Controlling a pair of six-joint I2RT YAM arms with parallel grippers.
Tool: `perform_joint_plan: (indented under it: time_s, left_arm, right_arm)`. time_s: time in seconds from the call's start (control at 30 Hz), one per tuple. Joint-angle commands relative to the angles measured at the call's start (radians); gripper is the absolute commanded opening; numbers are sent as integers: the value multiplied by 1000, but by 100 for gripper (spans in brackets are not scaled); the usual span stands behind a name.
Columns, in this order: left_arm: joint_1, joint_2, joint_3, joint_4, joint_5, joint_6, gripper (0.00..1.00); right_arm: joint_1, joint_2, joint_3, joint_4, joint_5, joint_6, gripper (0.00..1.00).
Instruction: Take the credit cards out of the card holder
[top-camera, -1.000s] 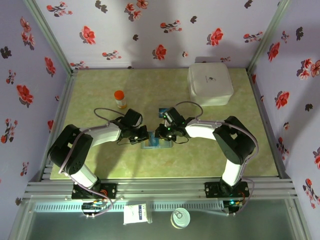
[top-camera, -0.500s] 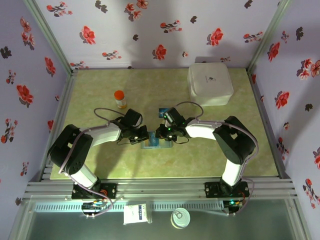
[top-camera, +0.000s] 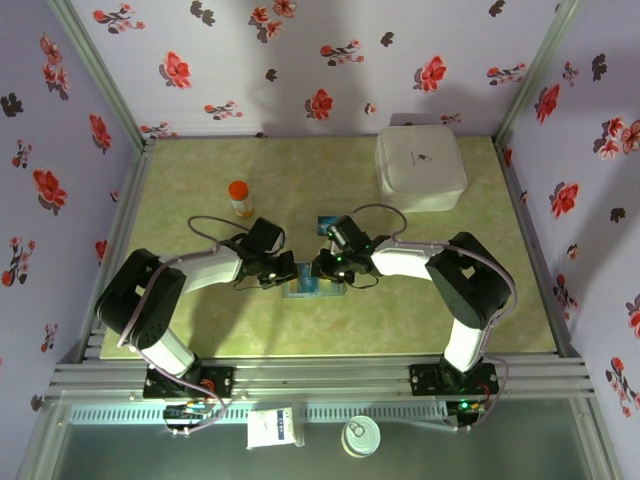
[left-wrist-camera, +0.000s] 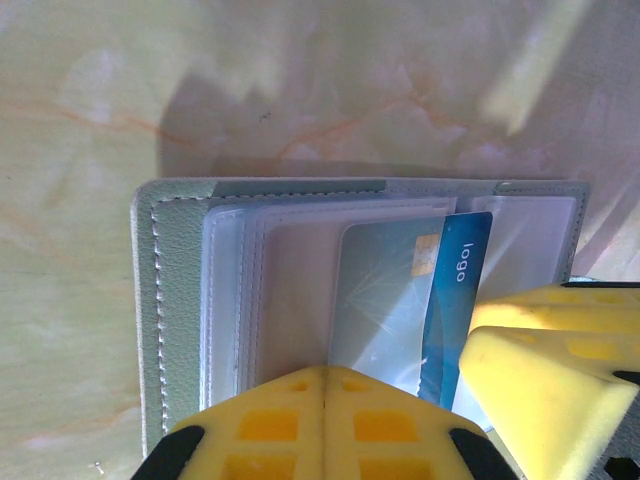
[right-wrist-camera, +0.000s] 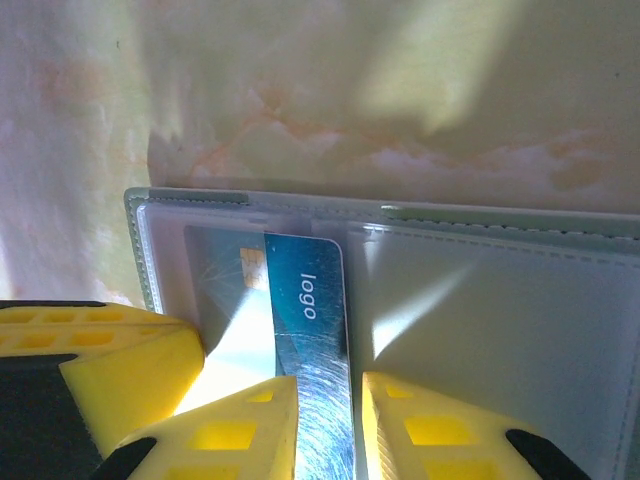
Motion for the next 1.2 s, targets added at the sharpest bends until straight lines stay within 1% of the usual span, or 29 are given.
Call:
perform_joint_plan:
  time_s: [0.0,0.27,0.6,0.87,1.17]
  left_arm:
    - [-5,16,-4,-40,-28,7,0]
    - [-5,14,-3,-41,-28,5,0]
    - [-5,16,-3,-38,-28,5,0]
    - [-4,15,10,-50,-29,11,0]
    - [-3,-1,12,-71,-33,22,0]
  right_arm:
    - [-7,-2,-19,4,-23,16,24]
    - [-7,-18,-54,84,-81,63,23]
    - [-9,-10,-79,173,-112,103,17]
    - [-25,-26,-109,169,-91,95,11]
    - [-44,-83,-159,114,-64,70,10]
